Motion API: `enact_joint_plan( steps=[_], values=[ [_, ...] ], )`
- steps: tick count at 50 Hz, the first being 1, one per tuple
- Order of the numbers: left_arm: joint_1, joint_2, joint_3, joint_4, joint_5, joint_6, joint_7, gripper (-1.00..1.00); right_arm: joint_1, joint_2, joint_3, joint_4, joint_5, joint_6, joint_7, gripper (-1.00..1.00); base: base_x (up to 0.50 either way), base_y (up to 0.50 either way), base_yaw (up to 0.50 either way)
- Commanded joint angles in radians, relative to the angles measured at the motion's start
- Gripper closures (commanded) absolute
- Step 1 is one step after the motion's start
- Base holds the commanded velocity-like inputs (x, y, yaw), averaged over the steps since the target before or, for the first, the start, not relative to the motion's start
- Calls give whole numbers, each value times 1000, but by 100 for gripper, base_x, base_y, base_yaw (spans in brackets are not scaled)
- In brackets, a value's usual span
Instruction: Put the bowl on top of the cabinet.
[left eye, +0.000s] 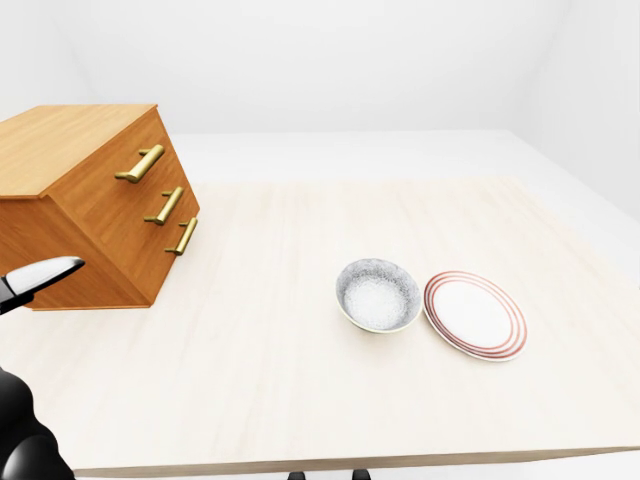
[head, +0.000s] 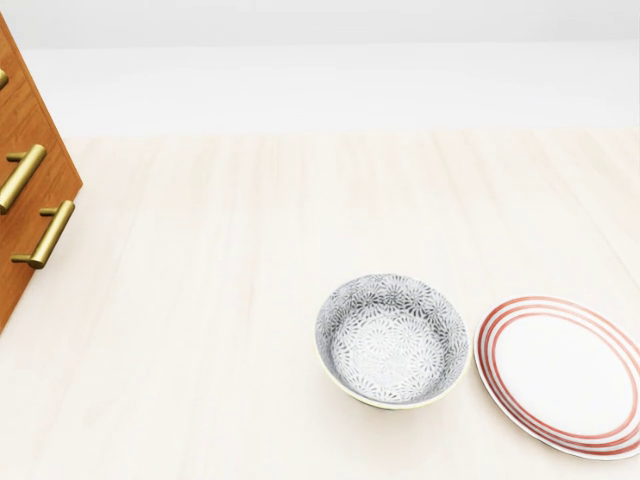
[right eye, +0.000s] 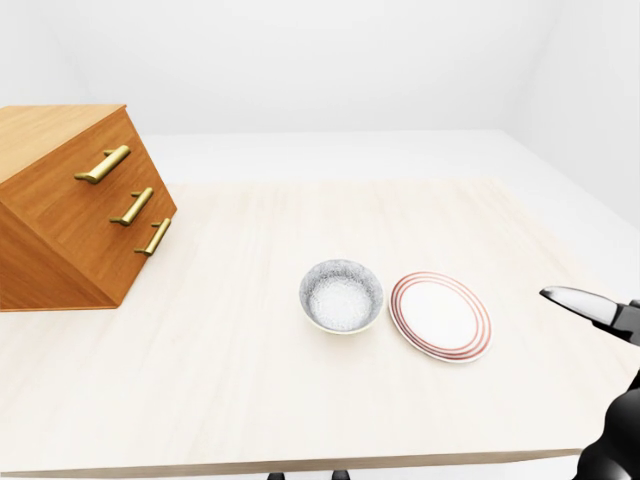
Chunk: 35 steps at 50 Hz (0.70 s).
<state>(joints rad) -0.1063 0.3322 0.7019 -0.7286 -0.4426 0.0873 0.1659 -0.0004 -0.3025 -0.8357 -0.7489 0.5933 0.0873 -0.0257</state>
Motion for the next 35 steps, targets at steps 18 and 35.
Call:
enact_joint_plan(
  steps=[18, 35],
  values=[
    [2, -2, 2, -6, 1, 0, 0, -100, 10, 8, 0, 10, -20, 0, 15, -100, 0, 28, 0],
    [3, -1, 6, -11, -3, 0, 1, -100, 12, 10, 1, 6, -20, 0, 16, -100, 0, 50, 0]
  ],
)
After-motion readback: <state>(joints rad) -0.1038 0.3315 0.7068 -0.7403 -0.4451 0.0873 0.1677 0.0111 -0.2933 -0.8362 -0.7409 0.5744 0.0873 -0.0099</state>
